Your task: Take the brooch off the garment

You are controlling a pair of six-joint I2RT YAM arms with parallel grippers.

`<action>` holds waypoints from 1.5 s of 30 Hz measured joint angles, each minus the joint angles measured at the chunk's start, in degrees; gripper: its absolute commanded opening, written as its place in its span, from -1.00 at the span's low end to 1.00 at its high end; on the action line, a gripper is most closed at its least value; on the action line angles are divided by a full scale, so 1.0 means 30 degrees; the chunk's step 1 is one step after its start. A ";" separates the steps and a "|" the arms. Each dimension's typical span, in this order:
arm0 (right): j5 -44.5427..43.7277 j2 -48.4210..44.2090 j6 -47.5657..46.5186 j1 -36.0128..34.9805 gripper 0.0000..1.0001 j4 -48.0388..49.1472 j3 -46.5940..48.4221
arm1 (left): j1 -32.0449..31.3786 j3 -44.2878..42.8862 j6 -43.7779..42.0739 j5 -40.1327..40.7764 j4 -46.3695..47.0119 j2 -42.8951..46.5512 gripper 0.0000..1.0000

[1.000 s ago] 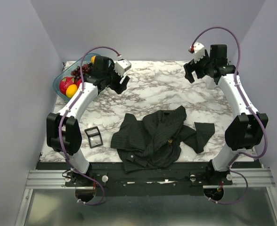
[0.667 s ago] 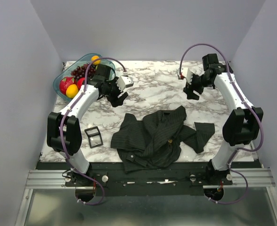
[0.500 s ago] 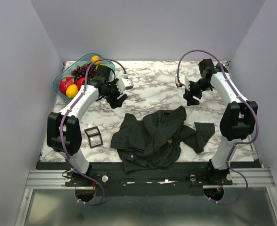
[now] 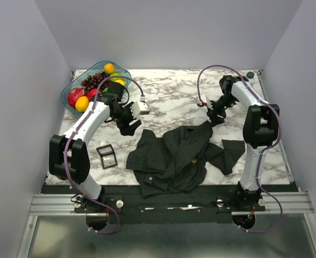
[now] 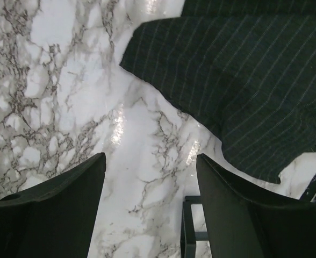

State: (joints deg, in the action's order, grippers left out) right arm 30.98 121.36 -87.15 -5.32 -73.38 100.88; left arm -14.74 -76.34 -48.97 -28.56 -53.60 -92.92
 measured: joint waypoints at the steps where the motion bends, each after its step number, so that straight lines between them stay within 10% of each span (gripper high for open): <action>1: 0.0022 0.0153 0.0015 -0.0015 0.02 -0.0044 0.0029 | 0.0000 0.0248 -0.0160 0.0036 -0.0189 0.0262 0.53; 5: 0.0204 0.0605 0.0131 -0.0066 -0.13 -0.0087 0.0131 | 0.0000 0.0670 -0.0357 0.0168 -0.0393 0.0641 0.53; 12: 0.0721 0.0831 0.0743 -0.0430 -0.99 -0.0488 0.0699 | 0.0000 0.1552 -0.1530 0.0284 -0.1035 0.0750 0.53; 25: 0.2616 0.0678 0.5770 -0.0670 -0.99 0.0102 0.0714 | -0.2142 0.7650 -1.0287 0.0022 -0.1974 0.5479 0.15; 39: 0.3818 0.0619 0.8874 -0.0670 -0.99 0.1086 0.0787 | -0.3184 1.2488 -1.4324 -0.0838 -0.0233 0.9435 0.51; 45: 0.3934 0.0619 0.9967 -0.0670 -0.99 0.1647 0.1005 | -0.3213 1.2597 -1.4608 -0.1151 0.1158 0.8204 -0.30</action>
State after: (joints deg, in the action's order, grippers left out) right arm 42.78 123.22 -57.25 -7.33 -68.45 103.90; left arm -24.38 -38.54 -92.79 -32.01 -50.13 -68.31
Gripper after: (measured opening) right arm 0.011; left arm 0.601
